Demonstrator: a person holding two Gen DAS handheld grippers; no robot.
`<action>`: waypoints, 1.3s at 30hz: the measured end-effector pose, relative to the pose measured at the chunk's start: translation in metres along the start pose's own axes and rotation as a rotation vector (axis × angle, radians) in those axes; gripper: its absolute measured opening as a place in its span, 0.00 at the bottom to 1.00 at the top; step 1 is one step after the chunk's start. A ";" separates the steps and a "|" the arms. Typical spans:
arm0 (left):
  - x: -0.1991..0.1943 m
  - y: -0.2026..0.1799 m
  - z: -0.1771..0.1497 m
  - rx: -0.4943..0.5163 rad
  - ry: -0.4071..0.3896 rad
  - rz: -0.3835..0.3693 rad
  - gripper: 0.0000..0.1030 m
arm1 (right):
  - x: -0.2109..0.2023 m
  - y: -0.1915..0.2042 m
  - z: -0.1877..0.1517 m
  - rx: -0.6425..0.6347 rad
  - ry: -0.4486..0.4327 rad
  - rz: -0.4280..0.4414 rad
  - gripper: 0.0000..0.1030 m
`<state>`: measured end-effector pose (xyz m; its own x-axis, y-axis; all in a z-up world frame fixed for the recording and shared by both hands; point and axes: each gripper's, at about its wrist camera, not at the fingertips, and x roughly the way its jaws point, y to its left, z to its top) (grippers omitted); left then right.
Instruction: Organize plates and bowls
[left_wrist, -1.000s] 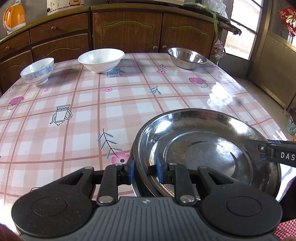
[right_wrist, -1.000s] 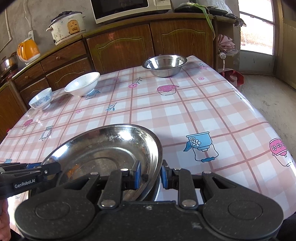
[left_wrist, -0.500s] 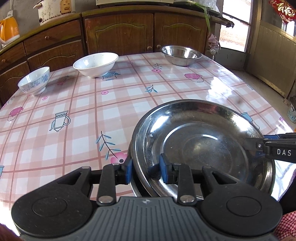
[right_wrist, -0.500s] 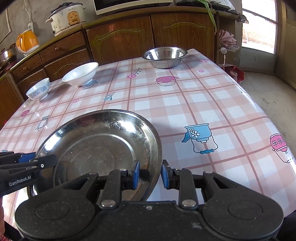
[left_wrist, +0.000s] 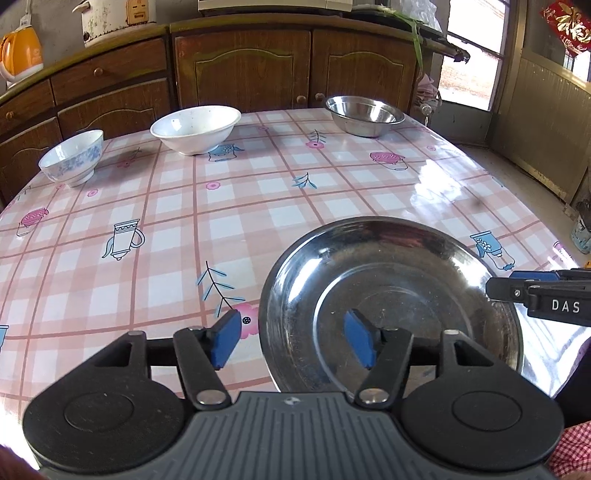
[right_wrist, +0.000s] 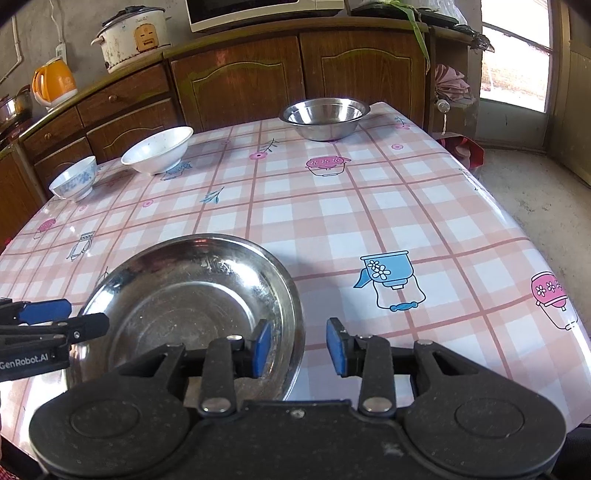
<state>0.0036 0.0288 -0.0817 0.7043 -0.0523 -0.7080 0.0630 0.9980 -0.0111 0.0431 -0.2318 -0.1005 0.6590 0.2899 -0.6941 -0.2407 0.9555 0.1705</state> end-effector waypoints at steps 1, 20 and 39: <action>-0.001 0.001 0.000 -0.002 -0.003 0.000 0.67 | 0.000 -0.001 0.000 0.002 -0.003 0.000 0.47; 0.017 0.010 0.001 -0.033 0.098 0.054 0.80 | -0.002 -0.007 -0.013 0.050 -0.015 0.106 0.77; 0.038 0.006 0.004 -0.019 0.127 0.027 0.80 | 0.018 -0.029 -0.017 0.145 0.019 0.204 0.78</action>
<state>0.0332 0.0330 -0.1060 0.6100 -0.0218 -0.7921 0.0313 0.9995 -0.0033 0.0498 -0.2556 -0.1294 0.5933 0.4780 -0.6477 -0.2621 0.8755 0.4061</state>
